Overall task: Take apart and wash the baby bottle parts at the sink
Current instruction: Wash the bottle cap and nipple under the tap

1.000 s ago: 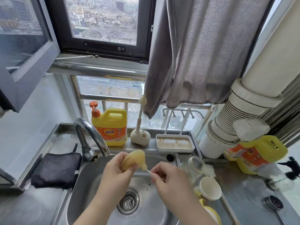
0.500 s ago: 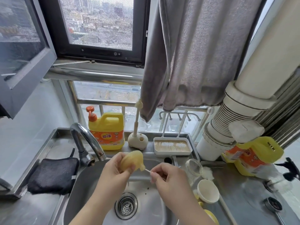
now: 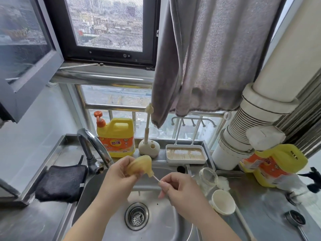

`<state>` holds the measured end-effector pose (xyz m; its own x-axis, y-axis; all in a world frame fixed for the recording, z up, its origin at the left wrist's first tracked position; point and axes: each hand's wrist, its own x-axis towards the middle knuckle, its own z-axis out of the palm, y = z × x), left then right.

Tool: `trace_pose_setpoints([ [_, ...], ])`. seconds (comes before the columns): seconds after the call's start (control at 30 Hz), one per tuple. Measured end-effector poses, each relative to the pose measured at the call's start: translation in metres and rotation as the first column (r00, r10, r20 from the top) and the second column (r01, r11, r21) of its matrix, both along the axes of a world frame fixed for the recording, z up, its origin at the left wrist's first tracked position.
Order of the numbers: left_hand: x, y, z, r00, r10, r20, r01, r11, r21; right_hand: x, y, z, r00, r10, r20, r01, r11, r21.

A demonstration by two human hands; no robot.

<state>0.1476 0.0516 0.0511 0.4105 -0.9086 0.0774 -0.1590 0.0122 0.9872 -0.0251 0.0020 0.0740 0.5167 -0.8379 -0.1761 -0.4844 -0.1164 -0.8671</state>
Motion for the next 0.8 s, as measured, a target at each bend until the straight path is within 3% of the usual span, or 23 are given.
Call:
trace_pose_setpoints([
  [0.47,-0.016,-0.004,-0.001,0.987,-0.037,0.160,0.040,0.999,-0.016,0.002,-0.002,0.001,0.999,-0.027,0.018,0.026,0.999,0.048],
  [0.6,-0.005,-0.004,-0.002,0.994,0.024,0.108,-0.022,1.000,-0.019,-0.003,0.000,0.003,0.999,0.004,0.032,-0.005,0.999,0.042],
  [0.8,-0.016,-0.005,-0.002,0.993,-0.018,0.120,0.021,0.999,-0.024,0.004,0.000,-0.001,0.996,-0.061,0.061,0.061,0.998,0.012],
])
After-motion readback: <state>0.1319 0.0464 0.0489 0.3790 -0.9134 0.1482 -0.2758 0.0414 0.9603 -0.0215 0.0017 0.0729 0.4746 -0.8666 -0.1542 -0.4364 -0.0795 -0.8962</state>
